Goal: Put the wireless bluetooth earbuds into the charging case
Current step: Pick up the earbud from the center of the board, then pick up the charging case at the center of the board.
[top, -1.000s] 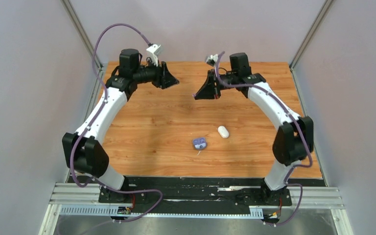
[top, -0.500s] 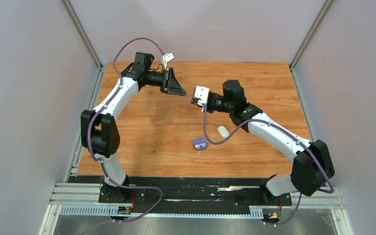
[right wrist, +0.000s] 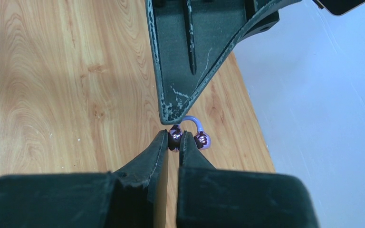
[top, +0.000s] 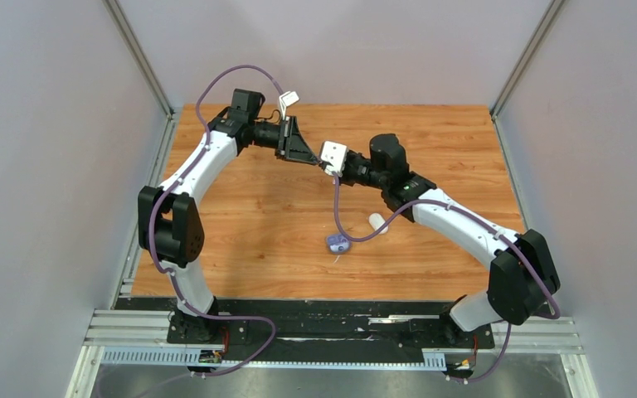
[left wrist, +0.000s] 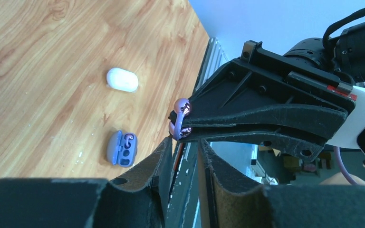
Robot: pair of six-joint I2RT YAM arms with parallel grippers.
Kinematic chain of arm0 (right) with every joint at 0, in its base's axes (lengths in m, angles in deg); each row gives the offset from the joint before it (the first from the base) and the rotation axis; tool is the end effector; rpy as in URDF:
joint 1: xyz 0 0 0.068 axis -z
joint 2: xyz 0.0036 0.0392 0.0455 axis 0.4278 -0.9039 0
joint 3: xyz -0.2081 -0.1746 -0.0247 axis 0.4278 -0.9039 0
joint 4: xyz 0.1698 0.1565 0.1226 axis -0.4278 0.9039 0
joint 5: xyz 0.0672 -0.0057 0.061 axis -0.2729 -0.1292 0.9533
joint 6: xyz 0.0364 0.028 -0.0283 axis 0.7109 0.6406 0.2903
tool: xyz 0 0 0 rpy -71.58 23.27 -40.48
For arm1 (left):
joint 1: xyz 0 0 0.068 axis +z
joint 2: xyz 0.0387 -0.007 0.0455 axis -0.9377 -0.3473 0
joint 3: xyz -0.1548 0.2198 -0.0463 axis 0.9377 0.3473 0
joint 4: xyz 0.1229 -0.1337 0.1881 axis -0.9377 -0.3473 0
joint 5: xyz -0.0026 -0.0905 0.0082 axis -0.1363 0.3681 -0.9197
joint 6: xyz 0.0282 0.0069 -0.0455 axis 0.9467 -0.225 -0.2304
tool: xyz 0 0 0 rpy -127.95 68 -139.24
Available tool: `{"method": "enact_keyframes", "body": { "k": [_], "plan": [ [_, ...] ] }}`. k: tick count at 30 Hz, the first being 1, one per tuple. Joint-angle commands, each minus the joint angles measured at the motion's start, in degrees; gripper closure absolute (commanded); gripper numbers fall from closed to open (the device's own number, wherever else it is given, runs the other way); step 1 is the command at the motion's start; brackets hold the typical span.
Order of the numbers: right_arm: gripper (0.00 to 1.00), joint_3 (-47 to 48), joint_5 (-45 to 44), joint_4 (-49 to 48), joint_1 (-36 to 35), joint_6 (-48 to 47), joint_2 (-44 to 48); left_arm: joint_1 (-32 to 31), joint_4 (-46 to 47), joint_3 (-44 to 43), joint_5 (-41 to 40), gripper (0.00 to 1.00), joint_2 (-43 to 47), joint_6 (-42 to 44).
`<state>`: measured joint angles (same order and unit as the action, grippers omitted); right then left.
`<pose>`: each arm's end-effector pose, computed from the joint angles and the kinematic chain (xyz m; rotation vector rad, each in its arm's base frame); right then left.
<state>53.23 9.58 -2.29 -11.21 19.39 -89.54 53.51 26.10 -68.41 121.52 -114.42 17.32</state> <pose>0.2683 0.2178 0.3143 -1.3811 1.2215 0.3558 0.3764 -0.1434 0.3192 0.5703 2.1962 -1.6747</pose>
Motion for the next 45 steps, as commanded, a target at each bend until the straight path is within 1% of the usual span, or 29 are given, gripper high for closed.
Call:
{"method": "enact_keyframes", "body": {
  "k": [1, 5, 12, 16, 19, 22, 25, 28, 29, 30, 31, 32, 33, 34, 37, 40, 41, 44, 45],
  "plan": [
    [1.0, 2.9, -0.6, -1.0, -0.6, 0.2, -0.1, -0.3, 2.0, -2.3, 0.9, 0.7, 0.7, -0.8],
    [1.0, 2.8, -0.4, -0.6, -0.9, 0.3, 0.0, -0.4, 2.6, -2.3, -0.9, 0.71, 0.4, -1.2],
    [1.0, 2.7, -0.1, 0.5, -1.5, 0.8, 0.4, -0.3, 4.0, -2.4, -1.7, 0.74, 0.1, -2.0],
    [1.0, 2.8, -0.4, 0.6, -1.6, 1.0, 0.2, -0.3, 4.5, -2.4, -1.0, 0.8, -0.1, -2.2],
    [1.0, 3.0, -0.6, 0.6, -1.6, 1.2, 0.0, -0.4, 4.7, -2.4, -0.3, 0.88, -0.2, -2.1],
    [1.0, 3.1, -0.9, 0.6, -1.6, 1.1, -0.3, -0.4, 4.8, -2.5, -0.2, 0.91, -0.4, -2.3],
    [1.0, 3.2, -1.1, 0.6, -1.6, 1.1, -0.5, -0.3, 4.4, -2.7, -0.3, 0.92, -0.6, -2.2],
    [1.0, 3.2, -1.1, 0.8, -1.6, 1.2, -0.7, -0.3, 4.3, -2.8, -0.3, 1.0, -0.8, -2.3],
    [1.0, 3.4, -1.1, 1.1, -1.6, 1.2, -0.9, -0.3, 4.3, -2.9, -0.4, 1.0, -0.8, -2.2],
    [0.97, 3.7, -0.8, 1.6, -1.6, 1.4, -1.1, -0.3, 4.1, -3.0, -0.5, 1.0, -0.9, -2.1],
    [0.91, 4.0, -0.6, 2.4, -1.6, 1.8, -1.4, -0.3, 4.0, -3.0, -0.5, 1.0, -0.9, -2.0],
    [0.83, 4.5, -0.3, 3.3, -1.6, 2.5, -1.6, -0.3, 3.6, -3.2, -0.5, 1.0, -0.9, -1.5],
    [0.78, 5.1, 0.0, 4.1, -1.6, 3.1, -1.8, -0.3, 3.1, -3.4, -0.7, 1.0, -1.0, -1.1],
    [0.75, 6.0, 0.4, 6.9, -1.6, 3.7, -1.9, -0.3, 1.6, -4.1, -1.2, 1.0, -1.2, 0.2],
    [0.69, 7.1, 3.2, 11.9, -0.9, 6.0, -0.9, -0.2, -1.9, -6.2, -2.6, 1.0, -1.5, 4.8],
    [0.66, 6.2, 6.0, 14.8, 0.2, 6.9, 2.1, 0.0, -6.4, -7.5, -4.2, 1.0, -2.0, 8.9],
    [0.65, 5.8, 6.5, 15.5, 0.4, 6.9, 3.2, 0.0, -7.7, -8.3, -4.5, 1.0, -2.1, 11.8],
    [0.62, 4.9, 8.1, 17.3, 1.8, 8.4, 6.6, 0.2, -16.0, -10.6, -6.4, 1.0, -3.1, 19.0],
    [0.6, 4.5, 9.0, 17.7, 2.6, 9.8, 7.5, 0.2, -17.9, -12.3, -6.7, 1.0, -3.6, 23.2]
  ]
}}
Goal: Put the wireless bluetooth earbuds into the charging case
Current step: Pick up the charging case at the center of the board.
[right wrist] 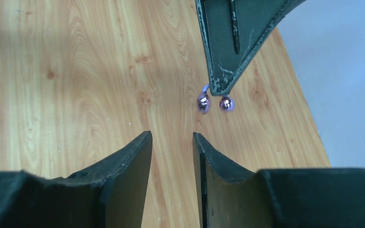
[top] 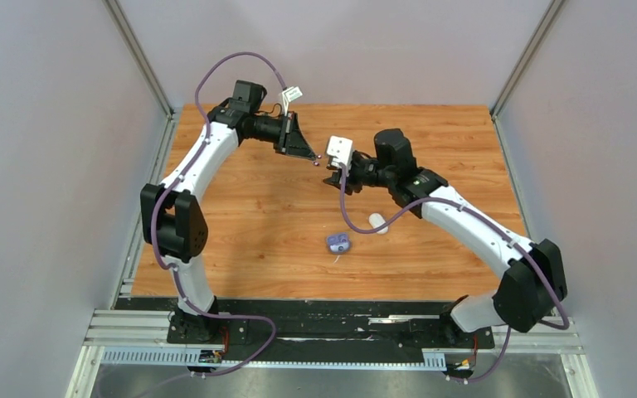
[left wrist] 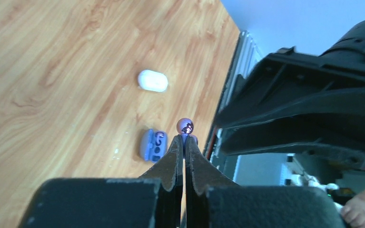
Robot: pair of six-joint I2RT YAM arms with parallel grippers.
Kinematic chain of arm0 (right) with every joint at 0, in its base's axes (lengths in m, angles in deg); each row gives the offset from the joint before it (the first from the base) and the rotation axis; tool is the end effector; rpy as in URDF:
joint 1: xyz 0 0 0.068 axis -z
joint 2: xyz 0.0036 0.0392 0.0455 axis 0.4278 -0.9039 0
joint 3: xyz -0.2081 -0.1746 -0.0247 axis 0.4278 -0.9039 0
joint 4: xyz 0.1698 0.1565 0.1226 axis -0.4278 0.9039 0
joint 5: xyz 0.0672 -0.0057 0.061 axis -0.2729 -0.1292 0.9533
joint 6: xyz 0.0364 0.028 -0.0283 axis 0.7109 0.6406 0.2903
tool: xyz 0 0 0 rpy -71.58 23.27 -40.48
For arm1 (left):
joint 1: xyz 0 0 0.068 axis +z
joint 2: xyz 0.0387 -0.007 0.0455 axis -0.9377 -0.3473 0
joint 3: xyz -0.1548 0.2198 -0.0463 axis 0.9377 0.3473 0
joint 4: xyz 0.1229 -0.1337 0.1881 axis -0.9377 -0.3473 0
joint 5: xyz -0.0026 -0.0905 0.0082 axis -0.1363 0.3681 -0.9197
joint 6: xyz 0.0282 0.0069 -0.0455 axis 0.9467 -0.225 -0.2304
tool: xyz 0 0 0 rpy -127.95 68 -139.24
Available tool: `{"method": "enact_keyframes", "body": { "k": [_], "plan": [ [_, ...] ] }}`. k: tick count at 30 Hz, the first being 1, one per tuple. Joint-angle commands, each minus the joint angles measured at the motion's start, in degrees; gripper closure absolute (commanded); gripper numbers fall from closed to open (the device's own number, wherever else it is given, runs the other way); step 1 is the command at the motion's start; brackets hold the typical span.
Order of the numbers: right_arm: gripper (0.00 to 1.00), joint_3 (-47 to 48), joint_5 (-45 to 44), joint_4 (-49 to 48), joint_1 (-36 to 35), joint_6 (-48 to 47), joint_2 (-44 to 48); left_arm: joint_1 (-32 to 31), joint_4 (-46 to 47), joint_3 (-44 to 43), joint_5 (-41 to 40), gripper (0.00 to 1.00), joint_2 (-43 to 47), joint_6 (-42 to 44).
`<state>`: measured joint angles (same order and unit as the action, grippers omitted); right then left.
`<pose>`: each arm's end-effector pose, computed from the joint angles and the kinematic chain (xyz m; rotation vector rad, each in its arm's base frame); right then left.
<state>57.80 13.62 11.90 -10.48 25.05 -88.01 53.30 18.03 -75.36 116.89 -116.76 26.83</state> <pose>0.2605 0.2096 0.3267 -1.4052 1.3891 0.5167 0.3828 -0.1455 0.3309 0.6651 2.1840 -1.5204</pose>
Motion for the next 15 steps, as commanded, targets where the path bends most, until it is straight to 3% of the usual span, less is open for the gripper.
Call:
{"method": "enact_keyframes", "body": {
  "k": [1, 8, 11, 15],
  "plan": [
    [0.59, -0.4, 6.0, 3.9, 2.7, 5.2, 6.6, 0.5, -14.1, -6.2, -2.8, 1.0, -1.6, 16.2],
    [0.6, 0.6, 20.8, 11.2, 14.6, 17.2, 0.2, 0.5, -37.7, -13.0, -6.7, 1.0, -2.6, 43.6],
    [0.65, 6.2, 30.9, 23.0, 17.9, 17.3, -10.2, 0.7, -42.2, -10.7, -7.8, 1.0, -1.4, 49.5],
    [0.64, 8.6, 34.4, 31.2, 17.3, 10.4, -18.6, 0.8, -41.7, -5.0, -7.4, 1.0, 1.9, 49.0]
  ]
}}
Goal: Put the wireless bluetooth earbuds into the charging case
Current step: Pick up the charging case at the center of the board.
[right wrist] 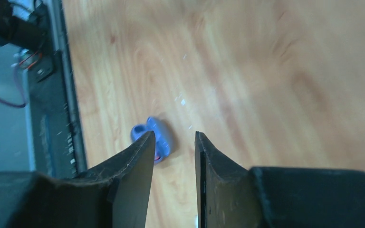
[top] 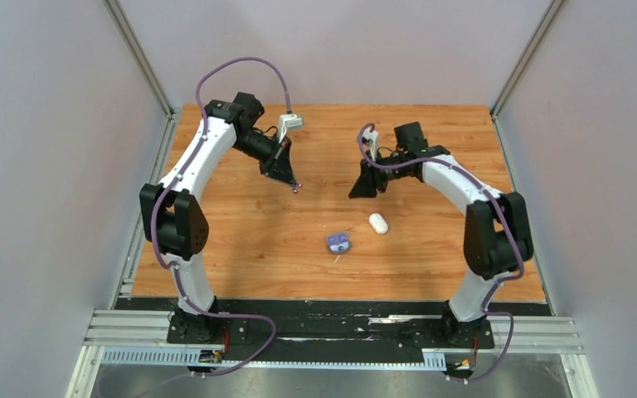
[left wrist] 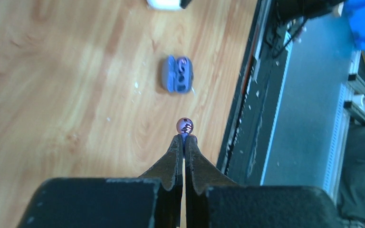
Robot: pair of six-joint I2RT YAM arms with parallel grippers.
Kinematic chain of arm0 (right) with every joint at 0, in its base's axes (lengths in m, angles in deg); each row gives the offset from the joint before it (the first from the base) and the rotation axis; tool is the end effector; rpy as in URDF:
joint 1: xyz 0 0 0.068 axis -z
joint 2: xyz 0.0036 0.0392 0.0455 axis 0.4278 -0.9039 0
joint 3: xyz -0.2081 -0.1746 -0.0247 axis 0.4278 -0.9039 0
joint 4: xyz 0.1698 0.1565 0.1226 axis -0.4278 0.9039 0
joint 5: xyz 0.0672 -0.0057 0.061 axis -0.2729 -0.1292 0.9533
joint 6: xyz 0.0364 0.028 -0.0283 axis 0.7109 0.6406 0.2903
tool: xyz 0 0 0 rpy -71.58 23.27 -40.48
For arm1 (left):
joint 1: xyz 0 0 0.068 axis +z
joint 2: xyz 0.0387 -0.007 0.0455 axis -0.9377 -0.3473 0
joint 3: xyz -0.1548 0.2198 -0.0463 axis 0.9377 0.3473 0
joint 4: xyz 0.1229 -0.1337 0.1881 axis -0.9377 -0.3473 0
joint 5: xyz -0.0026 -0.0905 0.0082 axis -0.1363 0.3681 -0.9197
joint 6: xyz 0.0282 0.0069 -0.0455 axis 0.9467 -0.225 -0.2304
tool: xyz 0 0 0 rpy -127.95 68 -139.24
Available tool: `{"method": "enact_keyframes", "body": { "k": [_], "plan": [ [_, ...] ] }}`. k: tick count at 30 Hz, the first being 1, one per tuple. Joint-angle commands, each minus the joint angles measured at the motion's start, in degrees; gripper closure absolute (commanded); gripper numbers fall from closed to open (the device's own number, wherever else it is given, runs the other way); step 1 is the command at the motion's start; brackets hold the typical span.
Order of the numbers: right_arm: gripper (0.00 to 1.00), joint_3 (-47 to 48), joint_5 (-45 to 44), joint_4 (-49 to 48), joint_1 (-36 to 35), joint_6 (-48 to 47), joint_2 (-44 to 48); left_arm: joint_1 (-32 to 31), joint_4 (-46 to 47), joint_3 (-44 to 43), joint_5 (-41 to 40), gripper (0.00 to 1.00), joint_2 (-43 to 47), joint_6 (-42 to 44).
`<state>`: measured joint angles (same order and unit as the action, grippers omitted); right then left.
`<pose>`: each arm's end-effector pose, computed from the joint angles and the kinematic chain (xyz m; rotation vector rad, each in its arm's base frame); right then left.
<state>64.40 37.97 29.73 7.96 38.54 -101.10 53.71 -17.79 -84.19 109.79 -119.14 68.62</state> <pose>0.3340 0.1346 0.2712 -1.1289 1.9132 1.0753 0.3520 -0.1314 0.3297 1.1592 2.2097 -1.2610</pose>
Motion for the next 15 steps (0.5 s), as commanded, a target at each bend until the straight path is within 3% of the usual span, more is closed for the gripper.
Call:
{"method": "enact_keyframes", "body": {
  "k": [1, 6, 15],
  "plan": [
    [0.63, 2.4, 10.5, 14.3, -1.4, -4.6, -6.8, 0.4, -4.7, 4.7, -0.3, 1.0, 5.4, 6.7],
    [0.65, 10.0, 12.6, 23.7, -1.9, -9.2, -17.3, 0.4, -1.5, 8.5, -0.3, 1.0, 7.9, 3.1],
    [0.57, 17.6, 10.6, 32.2, -4.7, -18.0, -27.5, 0.4, 2.3, 11.8, 0.0, 1.0, 10.1, -0.9]
  ]
}}
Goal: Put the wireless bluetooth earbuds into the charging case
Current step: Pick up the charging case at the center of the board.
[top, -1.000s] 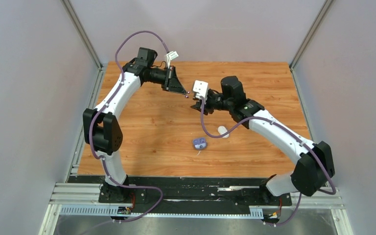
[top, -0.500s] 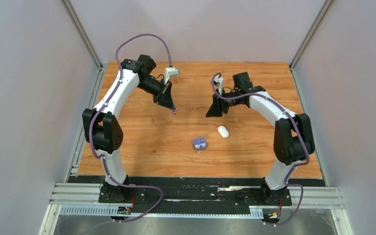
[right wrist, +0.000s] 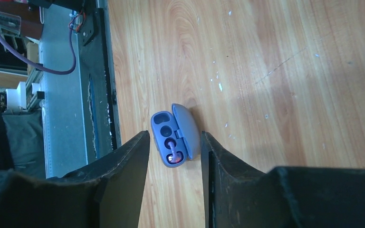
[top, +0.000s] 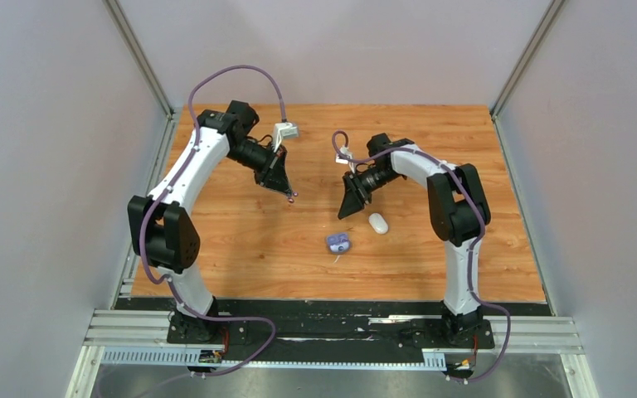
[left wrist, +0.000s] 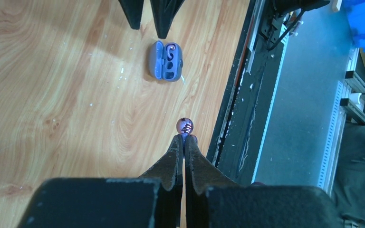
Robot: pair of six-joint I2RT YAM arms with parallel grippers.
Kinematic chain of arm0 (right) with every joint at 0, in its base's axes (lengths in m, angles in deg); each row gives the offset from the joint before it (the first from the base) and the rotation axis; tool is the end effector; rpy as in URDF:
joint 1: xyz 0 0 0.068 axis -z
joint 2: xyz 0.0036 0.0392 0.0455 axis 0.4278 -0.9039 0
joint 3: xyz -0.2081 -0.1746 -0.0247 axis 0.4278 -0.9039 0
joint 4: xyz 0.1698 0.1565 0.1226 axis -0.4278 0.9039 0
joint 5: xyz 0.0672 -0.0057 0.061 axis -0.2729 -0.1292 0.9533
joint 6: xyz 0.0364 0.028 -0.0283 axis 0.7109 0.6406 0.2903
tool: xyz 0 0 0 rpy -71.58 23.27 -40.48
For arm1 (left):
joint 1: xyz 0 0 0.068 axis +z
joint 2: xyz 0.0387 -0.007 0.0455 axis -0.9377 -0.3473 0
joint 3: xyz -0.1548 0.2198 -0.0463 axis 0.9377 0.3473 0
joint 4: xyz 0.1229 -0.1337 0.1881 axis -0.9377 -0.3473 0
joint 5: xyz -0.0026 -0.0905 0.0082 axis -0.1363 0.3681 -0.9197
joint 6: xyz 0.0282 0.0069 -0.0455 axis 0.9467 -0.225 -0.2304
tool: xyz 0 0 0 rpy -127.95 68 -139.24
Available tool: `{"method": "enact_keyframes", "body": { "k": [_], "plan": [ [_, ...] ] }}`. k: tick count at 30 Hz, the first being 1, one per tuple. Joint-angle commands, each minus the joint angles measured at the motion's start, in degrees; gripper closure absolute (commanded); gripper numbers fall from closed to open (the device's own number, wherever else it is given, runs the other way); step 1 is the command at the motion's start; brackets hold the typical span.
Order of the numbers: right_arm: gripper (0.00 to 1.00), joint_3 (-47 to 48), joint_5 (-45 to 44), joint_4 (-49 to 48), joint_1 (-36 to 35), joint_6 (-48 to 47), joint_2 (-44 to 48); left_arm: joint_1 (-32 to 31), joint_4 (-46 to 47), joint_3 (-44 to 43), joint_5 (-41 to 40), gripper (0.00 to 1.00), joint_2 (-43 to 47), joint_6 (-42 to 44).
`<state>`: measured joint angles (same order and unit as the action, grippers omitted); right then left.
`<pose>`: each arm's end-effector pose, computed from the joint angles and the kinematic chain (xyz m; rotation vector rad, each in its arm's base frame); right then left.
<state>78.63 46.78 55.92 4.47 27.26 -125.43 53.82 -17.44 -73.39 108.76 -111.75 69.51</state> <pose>0.3627 0.1720 0.1752 -1.2127 2.2243 1.5231 0.3191 -0.1209 0.3224 1.1607 2.2594 -1.2617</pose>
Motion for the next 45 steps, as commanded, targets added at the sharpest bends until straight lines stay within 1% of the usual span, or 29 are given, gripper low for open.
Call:
{"method": "enact_keyframes", "body": {
  "k": [1, 4, 7, 13, 20, 30, 41, 45],
  "plan": [
    [0.57, 3.5, 1.5, 6.6, -1.5, -7.9, -3.7, 0.3, 2.0, 1.2, 1.0, 1.0, 2.9, -1.8],
    [0.57, 3.6, 0.1, 8.0, -2.1, -10.8, -5.1, 0.3, 1.9, 1.7, 0.7, 1.0, 3.1, -1.8],
    [0.58, 3.5, -1.1, 8.0, -2.4, -11.5, -5.7, 0.3, 2.0, 1.8, 0.7, 1.0, 3.1, -1.9],
    [0.66, 3.1, -4.2, 7.6, -3.3, -11.8, -7.0, 0.3, 2.4, 1.9, 1.0, 1.0, 3.1, -2.5],
    [0.73, 2.1, -6.0, 6.9, -4.4, -12.4, -7.1, 0.3, 2.3, 2.1, 1.2, 1.0, 3.1, -2.6],
    [0.72, 1.5, -7.8, 7.1, -5.8, -13.1, -7.1, 0.3, 2.7, 3.0, 1.2, 1.0, 3.5, -3.0],
    [0.74, -0.1, -10.0, 7.0, -6.6, -15.5, -6.0, 0.3, 2.5, 3.1, 1.1, 1.0, 3.1, -2.6],
    [0.8, -0.7, -10.2, 6.8, -6.5, -16.4, -5.3, 0.3, 2.5, 3.1, 1.2, 1.0, 3.0, -2.5]
  ]
}}
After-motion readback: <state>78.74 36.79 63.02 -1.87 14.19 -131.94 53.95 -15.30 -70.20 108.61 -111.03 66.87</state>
